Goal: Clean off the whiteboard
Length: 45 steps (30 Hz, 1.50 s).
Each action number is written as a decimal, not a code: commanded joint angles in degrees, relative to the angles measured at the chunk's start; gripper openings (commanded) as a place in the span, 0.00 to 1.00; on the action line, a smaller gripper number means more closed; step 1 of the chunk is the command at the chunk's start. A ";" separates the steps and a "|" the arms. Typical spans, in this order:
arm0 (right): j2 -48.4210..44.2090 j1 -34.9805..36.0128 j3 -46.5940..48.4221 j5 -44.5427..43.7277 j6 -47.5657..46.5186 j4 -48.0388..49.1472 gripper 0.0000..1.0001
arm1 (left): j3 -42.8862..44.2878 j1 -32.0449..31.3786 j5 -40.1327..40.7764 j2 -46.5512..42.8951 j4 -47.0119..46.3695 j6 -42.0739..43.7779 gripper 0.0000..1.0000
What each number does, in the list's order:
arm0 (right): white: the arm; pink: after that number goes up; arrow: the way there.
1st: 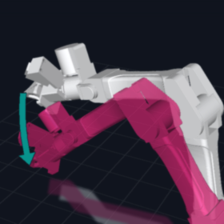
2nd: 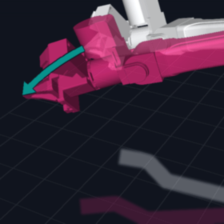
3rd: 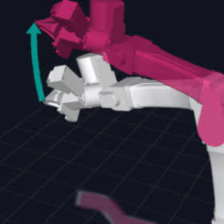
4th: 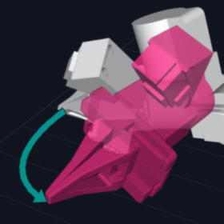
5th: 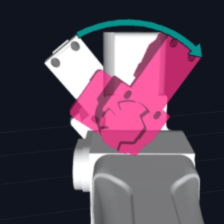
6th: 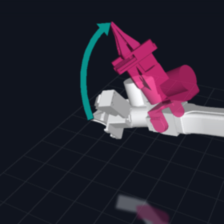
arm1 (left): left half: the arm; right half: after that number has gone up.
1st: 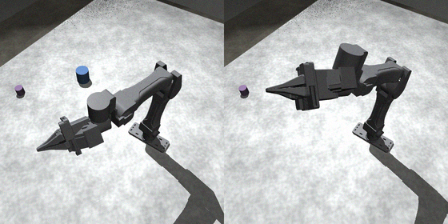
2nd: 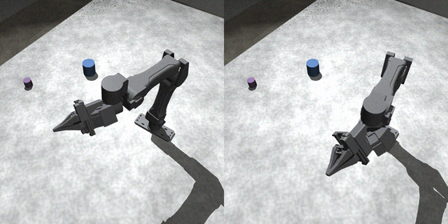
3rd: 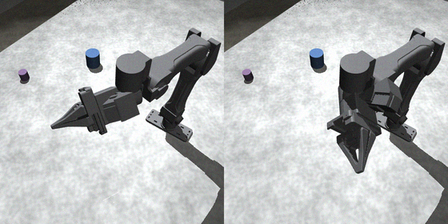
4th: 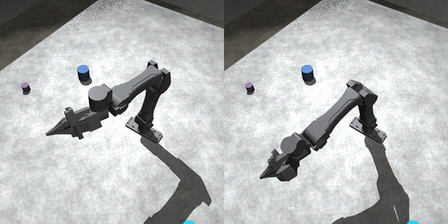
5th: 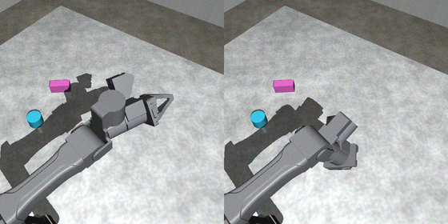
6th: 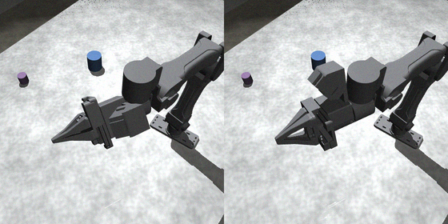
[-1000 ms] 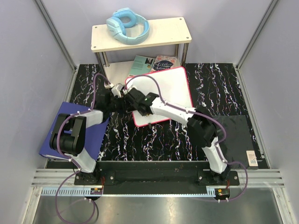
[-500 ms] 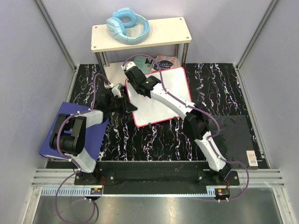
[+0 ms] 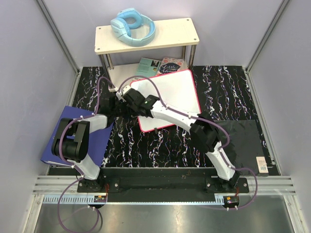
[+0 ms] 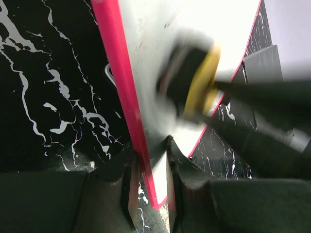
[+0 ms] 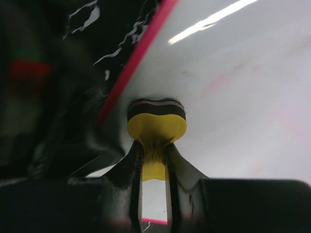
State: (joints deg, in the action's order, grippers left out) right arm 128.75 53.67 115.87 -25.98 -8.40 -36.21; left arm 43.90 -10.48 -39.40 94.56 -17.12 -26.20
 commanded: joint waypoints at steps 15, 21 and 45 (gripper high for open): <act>4.93 -6.03 11.28 -2.76 2.61 -0.53 0.00 | -0.48 -2.00 0.46 0.10 5.17 5.01 0.00; 5.99 -9.19 12.99 -4.26 3.65 -3.78 0.00 | -0.48 -2.17 0.55 -0.08 5.26 5.01 0.00; -19.06 -26.60 -38.17 4.44 15.35 12.03 0.00 | -0.48 -2.26 1.08 -0.35 5.87 5.45 0.00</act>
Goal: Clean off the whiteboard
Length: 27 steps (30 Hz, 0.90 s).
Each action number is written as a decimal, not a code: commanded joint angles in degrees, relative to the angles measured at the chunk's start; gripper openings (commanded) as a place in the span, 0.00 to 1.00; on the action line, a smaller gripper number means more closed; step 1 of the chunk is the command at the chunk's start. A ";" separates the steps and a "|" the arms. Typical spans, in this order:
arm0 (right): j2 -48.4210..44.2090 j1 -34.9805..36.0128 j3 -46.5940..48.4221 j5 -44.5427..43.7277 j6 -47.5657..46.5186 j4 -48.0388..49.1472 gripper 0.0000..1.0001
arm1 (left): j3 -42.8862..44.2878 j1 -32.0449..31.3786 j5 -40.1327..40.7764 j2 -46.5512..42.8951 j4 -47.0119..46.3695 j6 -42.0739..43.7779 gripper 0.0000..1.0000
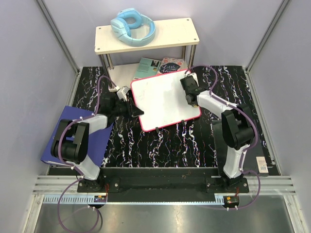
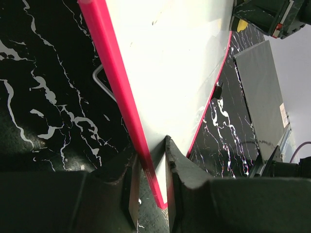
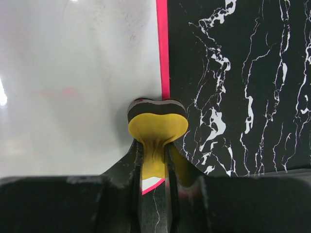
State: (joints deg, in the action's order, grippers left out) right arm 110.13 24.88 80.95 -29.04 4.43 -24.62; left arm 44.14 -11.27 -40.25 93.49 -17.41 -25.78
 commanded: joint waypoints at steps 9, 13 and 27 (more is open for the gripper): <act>-6.94 10.97 -7.82 6.19 2.25 1.07 0.00 | 0.24 -1.30 3.94 0.20 9.83 7.23 0.00; -11.50 12.12 -9.58 5.92 3.83 0.19 0.00 | 0.86 -1.39 6.41 -0.42 11.34 8.99 0.00; -23.99 12.29 -8.96 4.61 6.38 -3.32 0.00 | 0.69 -0.86 11.33 -4.90 13.80 10.57 0.07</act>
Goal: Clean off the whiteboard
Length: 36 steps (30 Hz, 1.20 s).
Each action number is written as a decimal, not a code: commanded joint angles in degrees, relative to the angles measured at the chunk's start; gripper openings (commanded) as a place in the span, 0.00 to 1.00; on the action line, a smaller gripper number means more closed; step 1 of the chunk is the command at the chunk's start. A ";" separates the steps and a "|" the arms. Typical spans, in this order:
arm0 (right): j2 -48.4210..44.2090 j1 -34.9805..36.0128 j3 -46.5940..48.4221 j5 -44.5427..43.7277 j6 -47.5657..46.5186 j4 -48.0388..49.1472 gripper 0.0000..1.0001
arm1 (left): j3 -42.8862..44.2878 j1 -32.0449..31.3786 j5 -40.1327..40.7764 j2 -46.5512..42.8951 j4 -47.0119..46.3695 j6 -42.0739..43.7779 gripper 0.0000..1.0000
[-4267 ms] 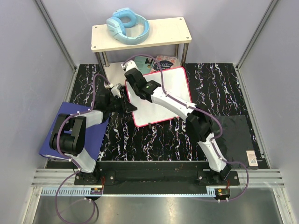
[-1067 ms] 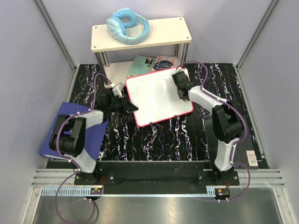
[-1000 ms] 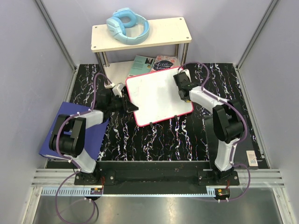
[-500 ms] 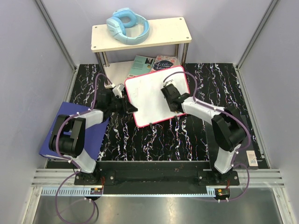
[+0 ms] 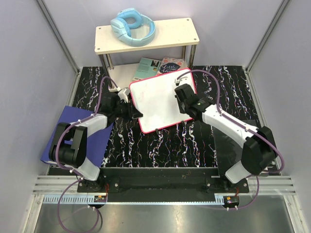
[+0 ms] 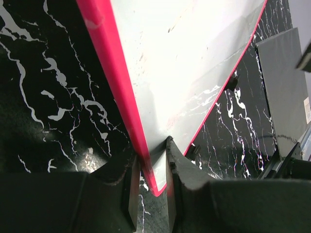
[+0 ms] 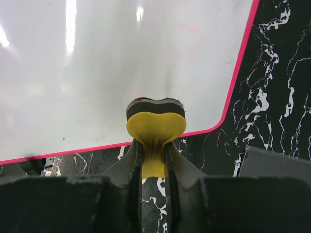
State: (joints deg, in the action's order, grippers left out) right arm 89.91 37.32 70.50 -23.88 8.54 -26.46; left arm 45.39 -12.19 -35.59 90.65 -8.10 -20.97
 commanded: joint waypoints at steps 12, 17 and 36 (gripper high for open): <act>-12.21 -0.14 -5.46 -0.73 7.90 -4.74 0.00 | -0.47 -0.03 9.93 -3.64 6.08 6.47 0.54; -16.78 -0.14 -7.57 0.06 10.62 -8.25 0.00 | -0.91 0.06 12.29 -5.74 6.60 6.29 0.65; -20.22 -0.14 -21.46 12.19 24.16 -8.00 0.96 | -4.95 0.14 19.07 -26.49 20.05 2.78 0.99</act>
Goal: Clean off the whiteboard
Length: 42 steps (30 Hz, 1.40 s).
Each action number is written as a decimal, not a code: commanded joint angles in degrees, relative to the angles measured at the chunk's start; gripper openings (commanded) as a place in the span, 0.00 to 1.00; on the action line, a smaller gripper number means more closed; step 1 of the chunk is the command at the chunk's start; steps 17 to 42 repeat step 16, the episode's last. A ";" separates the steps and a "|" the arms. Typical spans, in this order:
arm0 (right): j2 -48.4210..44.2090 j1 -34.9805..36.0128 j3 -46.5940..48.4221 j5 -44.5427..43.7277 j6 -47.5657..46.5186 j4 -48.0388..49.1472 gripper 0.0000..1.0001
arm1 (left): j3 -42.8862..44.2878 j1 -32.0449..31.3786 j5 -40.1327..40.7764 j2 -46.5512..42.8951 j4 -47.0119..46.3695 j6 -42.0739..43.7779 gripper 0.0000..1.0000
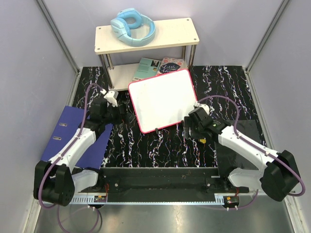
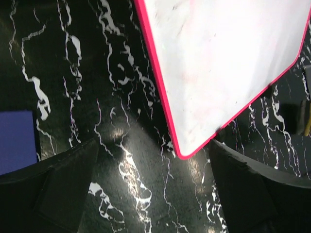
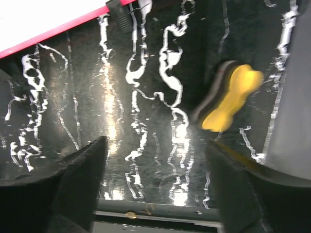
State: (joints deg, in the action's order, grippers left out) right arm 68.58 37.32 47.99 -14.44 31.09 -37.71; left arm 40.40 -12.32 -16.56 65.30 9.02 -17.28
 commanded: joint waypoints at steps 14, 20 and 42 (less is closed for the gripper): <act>-10.56 -0.23 6.06 -4.36 -6.57 9.23 1.00 | 8.11 0.80 -0.84 -2.11 12.96 3.74 0.99; -10.48 -0.32 6.94 -4.90 -8.14 9.50 1.00 | 8.55 0.80 -1.37 -1.49 13.22 4.27 0.99; -10.48 -0.32 6.94 -4.90 -8.14 9.50 1.00 | 8.55 0.80 -1.37 -1.49 13.22 4.27 0.99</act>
